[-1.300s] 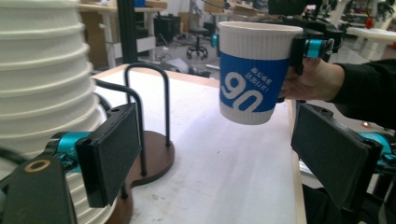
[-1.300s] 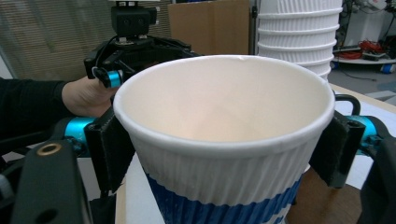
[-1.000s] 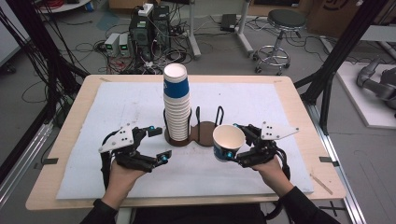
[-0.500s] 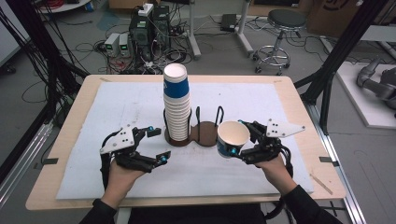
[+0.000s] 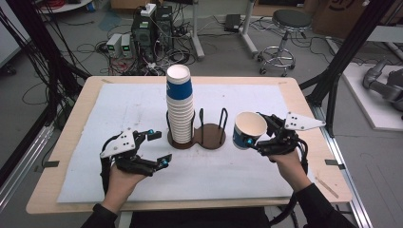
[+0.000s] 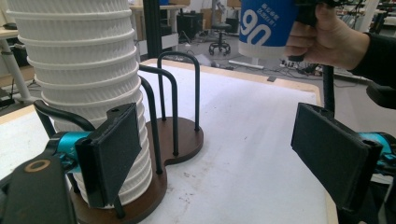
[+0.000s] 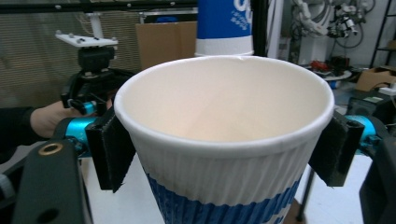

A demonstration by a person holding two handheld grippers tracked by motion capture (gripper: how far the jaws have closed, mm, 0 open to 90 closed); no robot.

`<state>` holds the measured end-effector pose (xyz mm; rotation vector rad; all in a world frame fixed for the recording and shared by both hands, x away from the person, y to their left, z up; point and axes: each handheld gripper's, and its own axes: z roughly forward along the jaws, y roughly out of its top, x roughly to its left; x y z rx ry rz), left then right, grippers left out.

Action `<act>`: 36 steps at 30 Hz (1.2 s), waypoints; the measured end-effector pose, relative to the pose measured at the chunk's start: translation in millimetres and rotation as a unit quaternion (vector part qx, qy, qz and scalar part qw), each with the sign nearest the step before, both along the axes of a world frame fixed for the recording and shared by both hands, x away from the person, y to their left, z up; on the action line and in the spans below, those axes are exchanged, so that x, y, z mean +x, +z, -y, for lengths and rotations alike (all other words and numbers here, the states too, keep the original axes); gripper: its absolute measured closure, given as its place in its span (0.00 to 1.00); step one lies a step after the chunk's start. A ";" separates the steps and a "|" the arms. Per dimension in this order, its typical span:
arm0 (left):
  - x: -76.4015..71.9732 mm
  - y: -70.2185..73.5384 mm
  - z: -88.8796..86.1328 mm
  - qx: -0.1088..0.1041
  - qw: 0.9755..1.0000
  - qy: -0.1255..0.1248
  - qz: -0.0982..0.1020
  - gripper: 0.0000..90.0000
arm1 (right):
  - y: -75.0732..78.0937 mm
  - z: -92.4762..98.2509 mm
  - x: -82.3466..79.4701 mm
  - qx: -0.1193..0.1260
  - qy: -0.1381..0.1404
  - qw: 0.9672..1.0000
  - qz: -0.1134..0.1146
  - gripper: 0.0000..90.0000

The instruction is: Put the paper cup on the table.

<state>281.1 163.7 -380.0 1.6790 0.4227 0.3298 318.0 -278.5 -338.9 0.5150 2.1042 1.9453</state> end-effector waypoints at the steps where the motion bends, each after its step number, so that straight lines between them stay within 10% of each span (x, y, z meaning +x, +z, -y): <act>1: 0.5 -0.1 -0.2 0.002 1.000 0.000 0.000 0.17 | 0.3 2.1 1.4 0.000 -0.005 1.000 0.000 0.23; 36: 4.5 -2.4 1.7 0.001 1.000 -0.007 -0.005 0.17 | -23.3 52.8 60.4 -0.019 -0.130 0.991 -0.036 0.22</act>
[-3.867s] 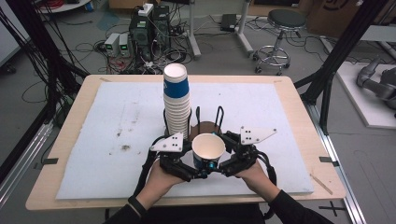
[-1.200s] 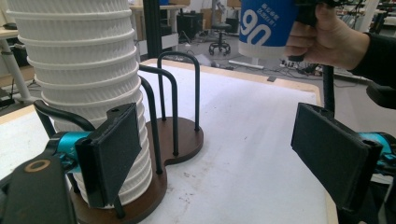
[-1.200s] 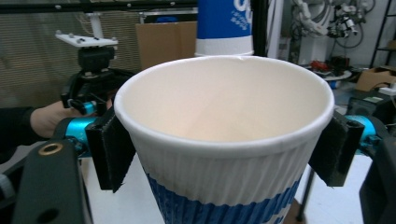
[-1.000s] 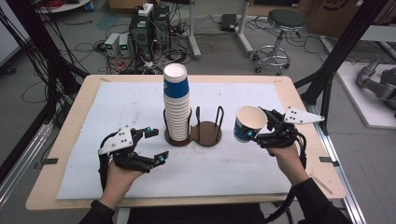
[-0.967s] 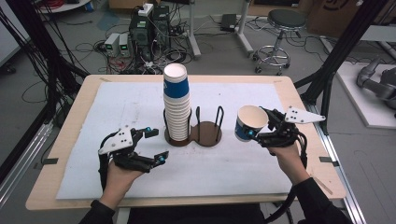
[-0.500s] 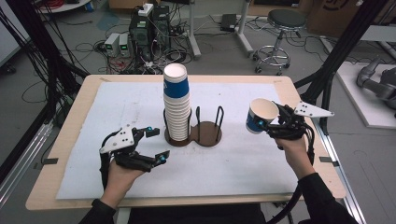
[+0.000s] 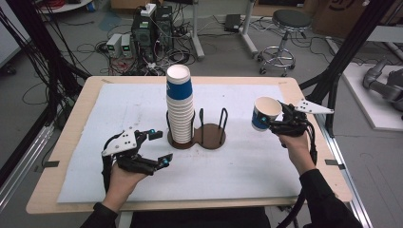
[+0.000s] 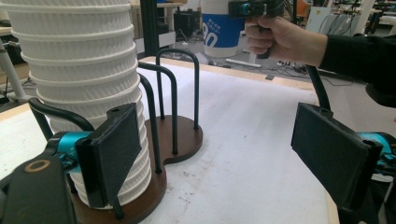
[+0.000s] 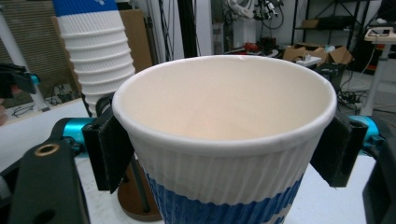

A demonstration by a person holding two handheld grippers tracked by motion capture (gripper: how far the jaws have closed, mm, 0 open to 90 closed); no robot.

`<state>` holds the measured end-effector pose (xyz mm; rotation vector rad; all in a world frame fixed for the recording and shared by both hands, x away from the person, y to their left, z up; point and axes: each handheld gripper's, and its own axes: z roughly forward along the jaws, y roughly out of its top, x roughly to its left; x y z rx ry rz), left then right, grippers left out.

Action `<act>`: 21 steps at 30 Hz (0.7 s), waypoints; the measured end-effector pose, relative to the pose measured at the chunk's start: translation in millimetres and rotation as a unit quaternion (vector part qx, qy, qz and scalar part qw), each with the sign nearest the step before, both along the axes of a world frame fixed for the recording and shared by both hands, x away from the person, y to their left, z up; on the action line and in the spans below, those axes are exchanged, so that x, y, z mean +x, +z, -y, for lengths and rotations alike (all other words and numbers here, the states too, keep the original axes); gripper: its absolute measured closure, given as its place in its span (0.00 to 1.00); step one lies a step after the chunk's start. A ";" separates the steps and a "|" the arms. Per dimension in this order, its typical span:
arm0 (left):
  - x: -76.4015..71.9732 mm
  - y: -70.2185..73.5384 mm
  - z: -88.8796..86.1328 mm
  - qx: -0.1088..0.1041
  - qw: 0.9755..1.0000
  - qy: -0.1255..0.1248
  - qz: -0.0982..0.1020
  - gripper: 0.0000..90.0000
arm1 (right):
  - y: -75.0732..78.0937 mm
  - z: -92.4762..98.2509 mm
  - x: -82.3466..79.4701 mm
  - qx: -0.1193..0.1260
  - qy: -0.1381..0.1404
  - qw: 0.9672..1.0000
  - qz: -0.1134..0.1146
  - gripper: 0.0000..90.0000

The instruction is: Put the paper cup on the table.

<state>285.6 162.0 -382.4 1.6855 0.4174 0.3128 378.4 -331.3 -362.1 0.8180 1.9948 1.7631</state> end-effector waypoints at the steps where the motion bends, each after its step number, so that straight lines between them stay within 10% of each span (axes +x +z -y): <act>1: 0.1 -0.2 0.1 0.000 1.000 0.000 0.000 0.17 | -0.9 0.3 1.6 0.000 -0.001 1.000 0.002 0.22; 21: 0.1 -1.1 0.8 0.004 1.000 -0.001 -0.001 0.17 | -21.8 -4.3 30.3 -0.018 -0.059 0.998 -0.022 0.21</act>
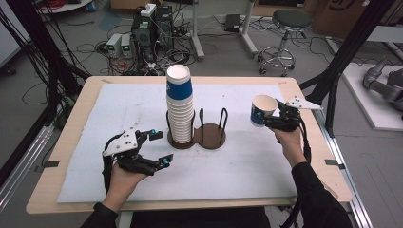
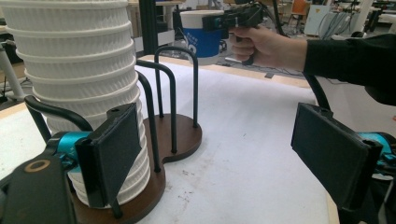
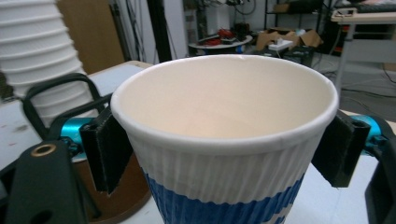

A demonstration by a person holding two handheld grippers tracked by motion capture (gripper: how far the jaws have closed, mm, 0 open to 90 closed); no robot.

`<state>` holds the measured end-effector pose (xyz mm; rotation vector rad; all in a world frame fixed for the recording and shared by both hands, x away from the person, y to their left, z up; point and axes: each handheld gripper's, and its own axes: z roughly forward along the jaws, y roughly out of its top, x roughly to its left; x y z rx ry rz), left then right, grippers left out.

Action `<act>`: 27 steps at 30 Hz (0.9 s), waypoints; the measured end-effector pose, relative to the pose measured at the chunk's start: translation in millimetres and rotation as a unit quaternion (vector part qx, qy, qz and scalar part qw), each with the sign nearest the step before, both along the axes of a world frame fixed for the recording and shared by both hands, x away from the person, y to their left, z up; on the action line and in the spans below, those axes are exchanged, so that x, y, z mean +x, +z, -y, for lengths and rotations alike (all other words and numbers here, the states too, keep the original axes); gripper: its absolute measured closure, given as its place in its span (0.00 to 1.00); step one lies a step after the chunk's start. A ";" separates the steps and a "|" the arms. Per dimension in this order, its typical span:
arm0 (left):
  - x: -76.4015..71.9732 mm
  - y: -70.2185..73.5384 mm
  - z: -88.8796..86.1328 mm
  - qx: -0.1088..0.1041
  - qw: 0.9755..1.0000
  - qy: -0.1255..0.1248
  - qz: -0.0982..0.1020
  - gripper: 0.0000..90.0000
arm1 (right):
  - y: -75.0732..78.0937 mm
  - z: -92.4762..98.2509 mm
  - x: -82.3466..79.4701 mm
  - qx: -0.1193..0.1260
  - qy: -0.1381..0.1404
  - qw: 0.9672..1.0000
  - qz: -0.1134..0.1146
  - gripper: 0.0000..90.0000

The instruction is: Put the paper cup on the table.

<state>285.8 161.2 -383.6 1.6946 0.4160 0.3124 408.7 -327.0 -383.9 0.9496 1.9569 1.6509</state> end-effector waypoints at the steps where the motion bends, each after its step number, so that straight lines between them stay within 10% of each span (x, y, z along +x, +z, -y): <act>1: 0.0 0.0 0.0 0.000 1.000 -0.001 0.000 0.17 | -1.5 -0.6 1.6 -0.002 -0.004 1.000 -0.002 0.20; 27: -1.3 -1.9 2.8 0.005 1.000 -0.007 0.002 0.17 | -43.2 -19.1 33.8 -0.034 -0.089 0.995 -0.043 0.21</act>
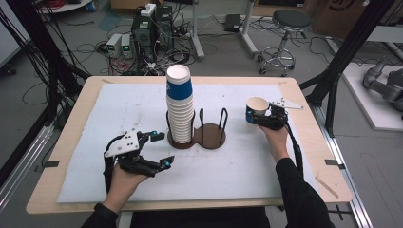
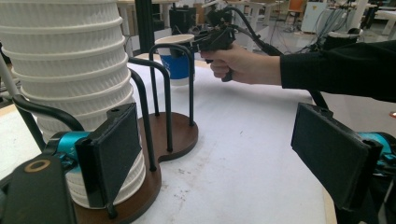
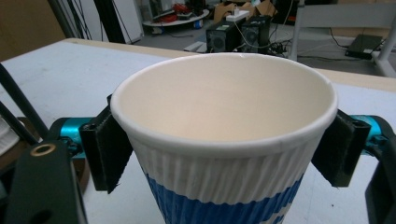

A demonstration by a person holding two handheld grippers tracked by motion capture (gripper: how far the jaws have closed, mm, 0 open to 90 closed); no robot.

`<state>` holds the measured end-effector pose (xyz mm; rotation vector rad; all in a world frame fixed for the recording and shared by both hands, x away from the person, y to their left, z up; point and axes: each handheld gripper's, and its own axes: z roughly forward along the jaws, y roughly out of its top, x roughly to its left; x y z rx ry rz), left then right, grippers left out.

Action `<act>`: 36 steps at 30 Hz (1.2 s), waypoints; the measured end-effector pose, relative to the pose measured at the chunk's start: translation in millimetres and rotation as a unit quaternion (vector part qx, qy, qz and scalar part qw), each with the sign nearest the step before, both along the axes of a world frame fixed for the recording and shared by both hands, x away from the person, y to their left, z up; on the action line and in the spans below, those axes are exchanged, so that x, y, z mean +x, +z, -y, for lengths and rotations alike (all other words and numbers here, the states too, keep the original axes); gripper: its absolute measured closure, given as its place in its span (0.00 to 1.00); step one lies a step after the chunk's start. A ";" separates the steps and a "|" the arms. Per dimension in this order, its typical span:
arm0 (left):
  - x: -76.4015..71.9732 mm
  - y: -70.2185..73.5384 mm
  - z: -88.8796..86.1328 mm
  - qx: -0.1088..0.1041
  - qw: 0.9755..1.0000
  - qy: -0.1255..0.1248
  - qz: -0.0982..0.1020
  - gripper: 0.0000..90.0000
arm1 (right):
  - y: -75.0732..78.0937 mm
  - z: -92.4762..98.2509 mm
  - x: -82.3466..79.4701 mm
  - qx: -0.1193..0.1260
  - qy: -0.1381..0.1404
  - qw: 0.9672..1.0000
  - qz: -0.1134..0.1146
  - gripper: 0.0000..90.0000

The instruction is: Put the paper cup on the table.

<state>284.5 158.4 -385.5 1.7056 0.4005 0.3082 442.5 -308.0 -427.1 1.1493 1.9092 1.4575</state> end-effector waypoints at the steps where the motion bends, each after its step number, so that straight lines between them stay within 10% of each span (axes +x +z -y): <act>1: -0.2 0.0 0.0 -0.001 1.000 0.000 0.000 0.17 | -1.2 -0.5 0.7 0.001 -0.003 1.000 -0.002 0.21; 36: 2.1 1.4 7.4 0.006 1.000 -0.012 0.003 0.17 | -8.4 -1.6 -9.1 -0.036 -0.023 0.998 -0.039 0.17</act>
